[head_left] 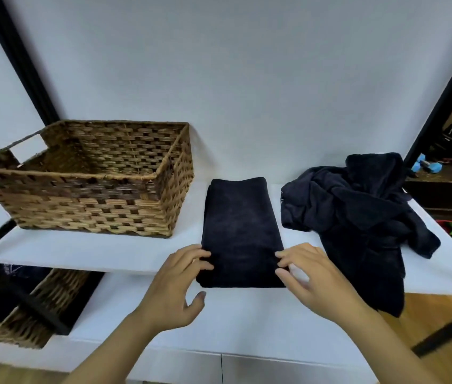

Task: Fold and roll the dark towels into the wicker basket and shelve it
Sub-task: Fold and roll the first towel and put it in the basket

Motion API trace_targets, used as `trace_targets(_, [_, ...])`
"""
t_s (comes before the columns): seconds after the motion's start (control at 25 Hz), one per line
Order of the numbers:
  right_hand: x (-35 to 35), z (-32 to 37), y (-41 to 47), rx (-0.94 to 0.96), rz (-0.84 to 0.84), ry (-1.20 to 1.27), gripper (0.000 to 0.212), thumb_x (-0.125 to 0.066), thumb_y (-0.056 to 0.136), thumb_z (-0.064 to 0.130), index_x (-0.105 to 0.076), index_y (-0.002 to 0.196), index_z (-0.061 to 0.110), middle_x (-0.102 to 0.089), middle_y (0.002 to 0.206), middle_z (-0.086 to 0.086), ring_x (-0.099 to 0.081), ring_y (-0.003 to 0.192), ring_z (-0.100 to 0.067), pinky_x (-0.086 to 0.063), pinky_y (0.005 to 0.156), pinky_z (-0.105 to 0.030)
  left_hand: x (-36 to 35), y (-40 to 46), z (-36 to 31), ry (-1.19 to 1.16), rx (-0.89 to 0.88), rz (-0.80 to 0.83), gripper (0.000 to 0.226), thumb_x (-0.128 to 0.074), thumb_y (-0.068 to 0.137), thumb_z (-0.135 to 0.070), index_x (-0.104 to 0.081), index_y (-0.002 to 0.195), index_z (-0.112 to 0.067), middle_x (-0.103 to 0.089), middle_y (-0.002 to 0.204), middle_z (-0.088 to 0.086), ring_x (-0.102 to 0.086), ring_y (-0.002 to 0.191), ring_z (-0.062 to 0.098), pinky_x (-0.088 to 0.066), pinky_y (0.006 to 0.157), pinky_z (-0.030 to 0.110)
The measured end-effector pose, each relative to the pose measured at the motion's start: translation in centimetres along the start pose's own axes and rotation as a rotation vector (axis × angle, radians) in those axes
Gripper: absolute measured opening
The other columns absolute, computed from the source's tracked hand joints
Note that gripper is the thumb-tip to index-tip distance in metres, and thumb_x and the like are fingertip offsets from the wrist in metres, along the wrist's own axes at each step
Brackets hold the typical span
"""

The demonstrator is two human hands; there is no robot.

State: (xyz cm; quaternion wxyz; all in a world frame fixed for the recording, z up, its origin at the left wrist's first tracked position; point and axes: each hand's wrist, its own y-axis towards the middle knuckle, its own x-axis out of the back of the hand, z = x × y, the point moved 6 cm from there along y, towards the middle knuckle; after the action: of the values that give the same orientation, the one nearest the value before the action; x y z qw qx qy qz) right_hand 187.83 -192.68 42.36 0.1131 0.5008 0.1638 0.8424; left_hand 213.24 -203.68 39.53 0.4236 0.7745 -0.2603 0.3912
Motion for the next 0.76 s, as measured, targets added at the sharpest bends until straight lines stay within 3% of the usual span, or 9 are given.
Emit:
trace_targets(0.08, [-0.6, 1.5, 1.9, 0.008, 0.036, -0.026, 0.057, -0.033, 0.098, 0.066, -0.061, 0.129, 0.029, -0.048, 0.147, 0.020, -0.040, 0.138, 0.001, -0.031, 0.113, -0.024, -0.3, 1.9, -2.0, 0.044, -0.070, 0.047, 0.059, -0.067, 0.090, -0.043, -0.053, 0.142, -0.020, -0.037, 0.159, -0.009, -0.023, 0.152, 0.013, -0.023, 0.121, 0.029])
trace_targets(0.2, [-5.0, 2.0, 3.1, -0.010, 0.340, -0.129, 0.084, -0.015, 0.090, 0.077, -0.024, 0.159, 0.029, -0.009, 0.166, 0.018, -0.002, 0.153, -0.001, -0.011, 0.124, -0.028, -3.7, 4.1, -3.7, 0.206, -0.071, 0.242, 0.085, -0.050, 0.093, -0.067, -0.025, 0.160, -0.020, -0.010, 0.169, -0.008, 0.000, 0.156, 0.010, -0.007, 0.127, 0.034])
trace_targets(0.28, [-5.6, 0.4, 3.1, -0.047, 0.393, -0.214, 0.096, -0.009, 0.083, 0.084, -0.012, 0.161, 0.028, 0.000, 0.168, 0.014, 0.006, 0.154, -0.007, -0.010, 0.125, -0.035, -5.7, 4.0, -2.9, 0.352, -0.052, 0.311, 0.089, -0.048, 0.092, -0.068, -0.017, 0.161, -0.021, -0.009, 0.169, -0.006, -0.001, 0.156, 0.012, -0.014, 0.126, 0.040])
trace_targets(0.36, [-4.6, -2.2, 2.5, -0.147, 0.393, -0.234, 0.106, -0.012, 0.076, 0.092, -0.009, 0.161, 0.029, 0.003, 0.167, 0.015, 0.006, 0.154, -0.008, -0.009, 0.126, -0.035, -5.3, 2.9, -0.9, 0.386, -0.027, 0.233, 0.083, -0.061, 0.091, -0.052, -0.026, 0.159, -0.019, -0.024, 0.166, -0.003, -0.016, 0.154, 0.015, -0.029, 0.122, 0.041])
trace_targets(0.44, [-3.8, -4.2, 1.1, -0.139, 0.377, -0.323, 0.115, -0.023, 0.071, 0.097, -0.007, 0.161, 0.028, 0.002, 0.166, 0.015, 0.003, 0.155, -0.010, -0.009, 0.126, -0.034, -4.3, 1.4, 1.1, 0.320, -0.029, 0.141, 0.081, -0.076, 0.085, -0.026, -0.036, 0.155, -0.017, -0.034, 0.162, -0.002, -0.026, 0.151, 0.015, -0.030, 0.121, 0.035])
trace_targets(0.52, [-3.7, -4.3, 0.0, -0.025, 0.299, -0.437, 0.111, -0.032, 0.075, 0.092, -0.012, 0.161, 0.025, -0.002, 0.168, 0.009, -0.003, 0.155, -0.014, -0.014, 0.124, -0.036, -3.5, 0.4, 2.1, 0.276, -0.047, 0.090, 0.084, -0.079, 0.077, -0.006, -0.043, 0.152, -0.017, -0.039, 0.159, -0.002, -0.032, 0.149, 0.016, -0.024, 0.121, 0.030])
trace_targets(0.64, [-4.4, -2.7, 0.0, 0.126, 0.127, -0.406, 0.078, -0.057, 0.088, 0.063, -0.039, 0.153, 0.024, -0.025, 0.165, 0.005, -0.024, 0.152, -0.019, -0.030, 0.115, -0.036, -3.6, 0.4, 1.4, 0.231, -0.068, 0.027, 0.073, -0.078, 0.079, -0.004, -0.052, 0.146, -0.019, -0.045, 0.155, -0.002, -0.037, 0.147, 0.019, -0.029, 0.119, 0.034])
trace_targets(0.72, [-4.9, -2.0, 0.3, 0.210, 0.052, -0.359, 0.059, -0.076, 0.085, 0.039, -0.059, 0.138, 0.020, -0.051, 0.150, 0.002, -0.043, 0.141, -0.020, -0.044, 0.107, -0.037, -4.0, 0.5, 0.6, 0.179, -0.088, -0.012, 0.061, -0.077, 0.084, -0.007, -0.058, 0.141, -0.020, -0.050, 0.152, -0.004, -0.040, 0.146, 0.018, -0.035, 0.116, 0.036])
trace_targets(0.76, [-5.0, -1.9, 0.1, 0.226, 0.011, -0.323, 0.050, -0.077, 0.085, 0.031, -0.064, 0.131, 0.018, -0.059, 0.141, 0.002, -0.049, 0.135, -0.019, -0.048, 0.103, -0.036, -3.9, 0.4, 0.5, 0.121, -0.075, -0.041, 0.054, -0.076, 0.086, -0.009, -0.062, 0.138, -0.019, -0.052, 0.149, -0.006, -0.041, 0.145, 0.016, -0.036, 0.115, 0.036])
